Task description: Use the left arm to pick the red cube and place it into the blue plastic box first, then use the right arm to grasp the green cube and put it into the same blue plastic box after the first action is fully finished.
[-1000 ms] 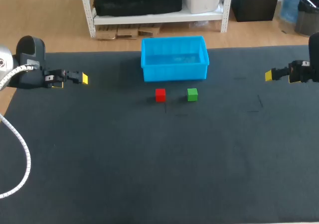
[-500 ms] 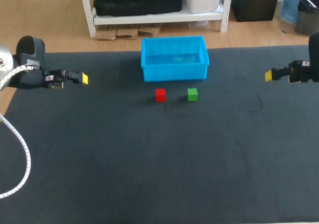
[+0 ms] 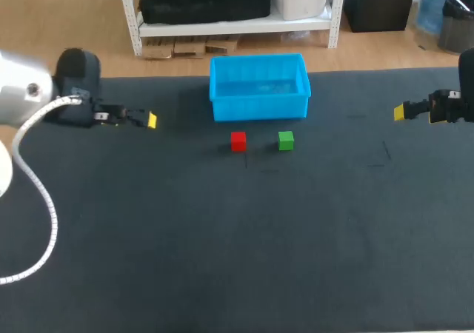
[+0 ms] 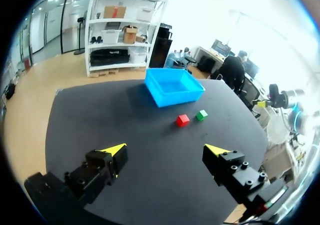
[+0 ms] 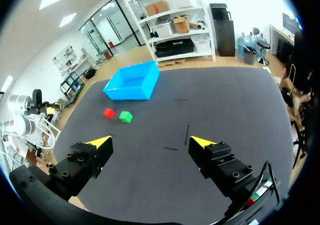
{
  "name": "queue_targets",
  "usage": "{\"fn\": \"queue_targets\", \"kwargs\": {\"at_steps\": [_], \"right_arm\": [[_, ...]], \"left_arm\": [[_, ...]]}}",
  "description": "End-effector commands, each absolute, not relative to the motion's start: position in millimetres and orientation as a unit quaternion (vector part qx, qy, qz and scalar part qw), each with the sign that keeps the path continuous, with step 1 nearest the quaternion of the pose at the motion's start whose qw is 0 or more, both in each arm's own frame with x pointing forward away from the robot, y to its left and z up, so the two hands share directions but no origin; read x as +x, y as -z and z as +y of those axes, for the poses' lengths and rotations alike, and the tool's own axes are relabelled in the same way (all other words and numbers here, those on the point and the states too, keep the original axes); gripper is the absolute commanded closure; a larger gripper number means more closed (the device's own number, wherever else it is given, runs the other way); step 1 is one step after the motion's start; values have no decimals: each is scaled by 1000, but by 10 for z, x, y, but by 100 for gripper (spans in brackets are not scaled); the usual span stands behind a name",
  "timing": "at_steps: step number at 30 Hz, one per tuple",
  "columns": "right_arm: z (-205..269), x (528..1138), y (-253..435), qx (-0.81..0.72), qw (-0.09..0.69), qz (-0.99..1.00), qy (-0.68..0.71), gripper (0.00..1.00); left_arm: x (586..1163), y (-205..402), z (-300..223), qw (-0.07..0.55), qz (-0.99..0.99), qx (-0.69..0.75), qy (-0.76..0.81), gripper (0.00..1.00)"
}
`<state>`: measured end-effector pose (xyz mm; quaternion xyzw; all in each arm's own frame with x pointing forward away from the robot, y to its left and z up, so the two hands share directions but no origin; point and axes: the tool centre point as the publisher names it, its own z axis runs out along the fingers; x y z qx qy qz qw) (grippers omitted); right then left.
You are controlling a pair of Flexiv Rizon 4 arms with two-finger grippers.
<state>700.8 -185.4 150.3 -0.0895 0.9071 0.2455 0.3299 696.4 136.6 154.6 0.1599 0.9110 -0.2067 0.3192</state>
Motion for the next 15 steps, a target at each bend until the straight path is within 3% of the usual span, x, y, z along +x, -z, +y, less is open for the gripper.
{"fn": "queue_targets", "kwargs": {"at_steps": [1, 9, 15], "right_arm": [[-1853, 7005, -1501, -89, 330, 907, -245, 0], [-1853, 7005, -1501, -89, 330, 907, -245, 0], [-1853, 7005, -1501, -89, 330, 907, -245, 0]], "left_arm": [[7076, -1528, 1132, 290, 941, 135, 112, 0], [7003, -1430, 837, 242, 955, 128, 113, 0], [7003, -1430, 837, 242, 955, 128, 113, 0]]}}
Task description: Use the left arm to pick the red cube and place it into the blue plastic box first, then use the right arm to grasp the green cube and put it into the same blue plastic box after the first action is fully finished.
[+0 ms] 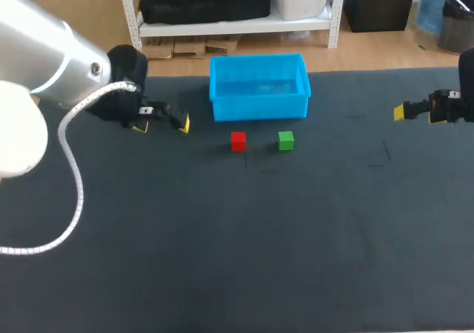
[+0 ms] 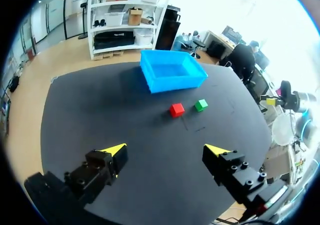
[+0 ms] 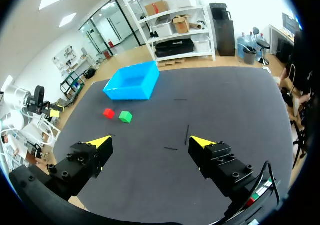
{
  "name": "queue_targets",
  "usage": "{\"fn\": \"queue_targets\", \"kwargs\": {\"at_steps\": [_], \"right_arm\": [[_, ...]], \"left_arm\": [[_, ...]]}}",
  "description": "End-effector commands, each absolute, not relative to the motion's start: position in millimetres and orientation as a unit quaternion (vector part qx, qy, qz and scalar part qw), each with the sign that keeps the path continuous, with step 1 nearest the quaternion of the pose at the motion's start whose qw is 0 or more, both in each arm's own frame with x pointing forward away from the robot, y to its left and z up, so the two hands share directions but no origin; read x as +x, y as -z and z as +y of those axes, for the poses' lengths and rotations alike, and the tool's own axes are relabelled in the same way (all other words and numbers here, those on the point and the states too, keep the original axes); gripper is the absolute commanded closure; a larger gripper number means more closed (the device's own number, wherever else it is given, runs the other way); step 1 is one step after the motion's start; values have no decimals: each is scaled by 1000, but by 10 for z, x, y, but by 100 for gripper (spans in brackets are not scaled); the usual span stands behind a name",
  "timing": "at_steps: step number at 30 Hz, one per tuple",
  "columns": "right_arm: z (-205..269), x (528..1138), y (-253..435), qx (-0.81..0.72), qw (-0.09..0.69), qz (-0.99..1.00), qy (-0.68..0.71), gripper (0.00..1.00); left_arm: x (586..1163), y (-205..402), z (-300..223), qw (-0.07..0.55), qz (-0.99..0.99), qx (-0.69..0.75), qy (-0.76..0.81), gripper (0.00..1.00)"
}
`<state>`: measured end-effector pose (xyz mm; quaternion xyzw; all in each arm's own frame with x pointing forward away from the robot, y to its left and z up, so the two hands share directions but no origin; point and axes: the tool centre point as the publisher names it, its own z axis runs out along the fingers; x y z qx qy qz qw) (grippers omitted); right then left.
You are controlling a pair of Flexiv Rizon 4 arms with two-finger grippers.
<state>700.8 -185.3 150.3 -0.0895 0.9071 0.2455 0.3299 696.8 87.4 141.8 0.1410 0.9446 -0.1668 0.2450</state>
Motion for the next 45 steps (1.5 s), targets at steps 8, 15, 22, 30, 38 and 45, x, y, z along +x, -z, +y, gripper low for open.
{"fn": "queue_targets", "kwargs": {"at_steps": [8, 15, 22, 30, 38, 45], "right_arm": [[-1853, 7005, -1501, -89, 330, 907, -245, 0], [-1853, 7005, -1501, -89, 330, 907, -245, 0], [-1853, 7005, -1501, -89, 330, 907, -245, 0], [-1853, 7005, -1501, -89, 330, 907, -245, 0], [-1853, 7005, -1501, -89, 330, 907, -245, 0], [-1853, 7005, -1501, -89, 330, 907, -245, 0]], "left_arm": [[7003, -1430, 837, 242, 955, 128, 113, 0], [7010, -1396, 732, 225, 963, 117, 90, 0], [7110, -1305, 301, 160, 982, 85, 51, 0], [7228, -1176, -32, 142, 988, 59, -20, 0], [7384, -1066, -75, 141, 989, 43, -29, 0], [7521, -954, -83, 142, 989, 33, -16, 0]]}}
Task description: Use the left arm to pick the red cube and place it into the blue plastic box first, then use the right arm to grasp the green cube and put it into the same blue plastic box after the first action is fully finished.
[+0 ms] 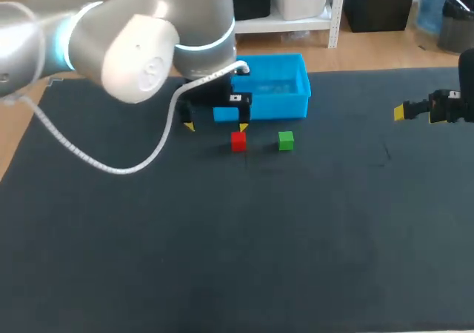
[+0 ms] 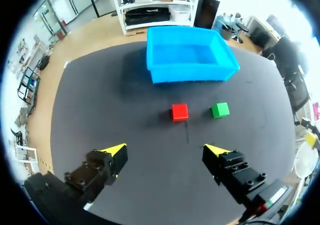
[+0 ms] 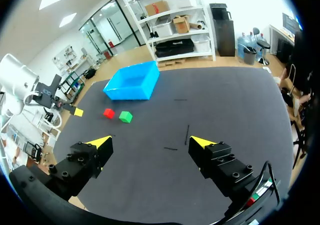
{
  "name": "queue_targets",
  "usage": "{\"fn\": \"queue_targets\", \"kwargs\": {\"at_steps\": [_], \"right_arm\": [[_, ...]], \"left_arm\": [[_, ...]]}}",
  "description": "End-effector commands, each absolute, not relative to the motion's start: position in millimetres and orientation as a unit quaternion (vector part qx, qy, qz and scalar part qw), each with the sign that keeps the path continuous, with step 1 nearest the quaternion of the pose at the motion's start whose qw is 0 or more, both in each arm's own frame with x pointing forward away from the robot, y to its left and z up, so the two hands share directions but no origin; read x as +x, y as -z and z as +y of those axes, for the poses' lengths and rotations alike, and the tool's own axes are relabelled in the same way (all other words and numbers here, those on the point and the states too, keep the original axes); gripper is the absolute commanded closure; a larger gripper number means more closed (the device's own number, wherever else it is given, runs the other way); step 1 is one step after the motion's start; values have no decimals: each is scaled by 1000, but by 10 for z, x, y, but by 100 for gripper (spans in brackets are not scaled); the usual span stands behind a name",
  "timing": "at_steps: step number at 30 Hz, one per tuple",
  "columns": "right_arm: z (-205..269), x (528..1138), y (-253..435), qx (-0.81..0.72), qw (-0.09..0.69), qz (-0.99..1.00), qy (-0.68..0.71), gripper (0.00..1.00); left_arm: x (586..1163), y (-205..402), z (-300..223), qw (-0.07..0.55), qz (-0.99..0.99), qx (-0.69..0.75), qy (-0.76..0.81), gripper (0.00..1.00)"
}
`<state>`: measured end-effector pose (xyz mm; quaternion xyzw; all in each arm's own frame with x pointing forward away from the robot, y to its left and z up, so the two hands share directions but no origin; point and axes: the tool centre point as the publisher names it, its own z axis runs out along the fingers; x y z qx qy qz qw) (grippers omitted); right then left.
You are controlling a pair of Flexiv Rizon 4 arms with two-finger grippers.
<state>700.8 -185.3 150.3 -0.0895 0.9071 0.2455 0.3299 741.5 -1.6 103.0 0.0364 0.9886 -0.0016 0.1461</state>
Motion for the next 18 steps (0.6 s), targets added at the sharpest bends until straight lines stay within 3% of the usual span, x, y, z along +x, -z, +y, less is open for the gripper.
{"fn": "queue_targets", "kwargs": {"at_steps": [1, 18], "right_arm": [[-1853, 7005, -1501, -89, 330, 907, -245, 0], [-1853, 7005, -1501, -89, 330, 907, -245, 0]], "left_arm": [[7535, -932, -92, 144, 989, 33, -12, 0], [7820, -509, -419, 147, 989, 32, 13, 0]]}}
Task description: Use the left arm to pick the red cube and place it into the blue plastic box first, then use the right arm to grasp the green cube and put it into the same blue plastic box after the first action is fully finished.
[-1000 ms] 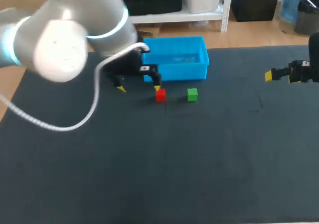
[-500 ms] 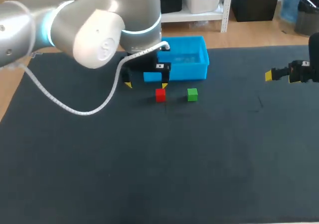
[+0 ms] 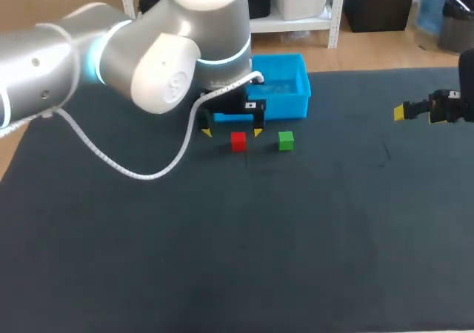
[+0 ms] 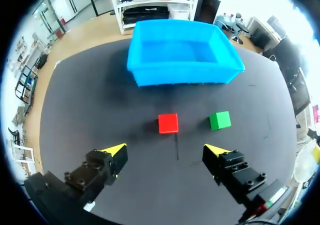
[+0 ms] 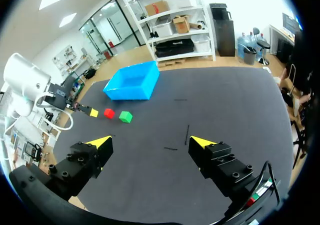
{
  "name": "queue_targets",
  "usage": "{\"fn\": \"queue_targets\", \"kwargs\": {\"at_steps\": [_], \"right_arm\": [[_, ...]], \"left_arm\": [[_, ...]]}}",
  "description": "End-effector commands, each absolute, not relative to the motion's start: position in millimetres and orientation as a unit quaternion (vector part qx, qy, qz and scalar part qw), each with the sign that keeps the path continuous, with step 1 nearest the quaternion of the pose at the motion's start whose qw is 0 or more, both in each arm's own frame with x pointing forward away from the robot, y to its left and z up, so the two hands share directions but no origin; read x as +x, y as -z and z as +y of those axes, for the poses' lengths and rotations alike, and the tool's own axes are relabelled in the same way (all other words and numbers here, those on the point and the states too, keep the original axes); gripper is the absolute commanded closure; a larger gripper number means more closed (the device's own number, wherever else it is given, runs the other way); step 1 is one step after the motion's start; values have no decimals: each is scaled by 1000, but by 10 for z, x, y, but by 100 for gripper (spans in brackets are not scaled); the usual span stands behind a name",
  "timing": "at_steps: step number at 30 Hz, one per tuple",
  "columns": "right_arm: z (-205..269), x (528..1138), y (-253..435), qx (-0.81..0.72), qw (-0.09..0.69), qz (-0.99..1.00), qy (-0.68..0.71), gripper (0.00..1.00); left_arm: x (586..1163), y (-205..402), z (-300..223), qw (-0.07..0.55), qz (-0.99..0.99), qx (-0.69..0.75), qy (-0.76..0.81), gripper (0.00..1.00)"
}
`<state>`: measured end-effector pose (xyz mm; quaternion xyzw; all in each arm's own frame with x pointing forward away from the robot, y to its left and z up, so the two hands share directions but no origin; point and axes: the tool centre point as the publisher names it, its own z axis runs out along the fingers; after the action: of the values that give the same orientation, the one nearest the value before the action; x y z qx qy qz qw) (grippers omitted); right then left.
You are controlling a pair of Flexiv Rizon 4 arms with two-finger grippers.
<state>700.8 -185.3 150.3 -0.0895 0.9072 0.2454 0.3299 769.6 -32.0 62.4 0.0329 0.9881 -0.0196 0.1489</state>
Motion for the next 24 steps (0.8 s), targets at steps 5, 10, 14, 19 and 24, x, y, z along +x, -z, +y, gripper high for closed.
{"fn": "queue_targets", "kwargs": {"at_steps": [5, 10, 14, 19, 24], "right_arm": [[-1853, 7005, -1501, -89, 330, 907, -245, 0], [-1853, 7005, -1501, -89, 330, 907, -245, 0], [-1853, 7005, -1501, -89, 330, 907, -245, 0], [-1853, 7005, -1501, -89, 330, 907, -245, 0], [-1853, 7005, -1501, -89, 330, 907, -245, 0]], "left_arm": [[7913, -381, -463, 141, 990, 16, 10, 0], [8035, -271, -455, 136, 991, -1, 9, 0], [8132, -241, -450, 135, 991, -15, 10, 0], [8210, -223, -456, 124, 991, -34, 24, 0], [8232, -189, -440, 122, 991, -46, 22, 0]]}}
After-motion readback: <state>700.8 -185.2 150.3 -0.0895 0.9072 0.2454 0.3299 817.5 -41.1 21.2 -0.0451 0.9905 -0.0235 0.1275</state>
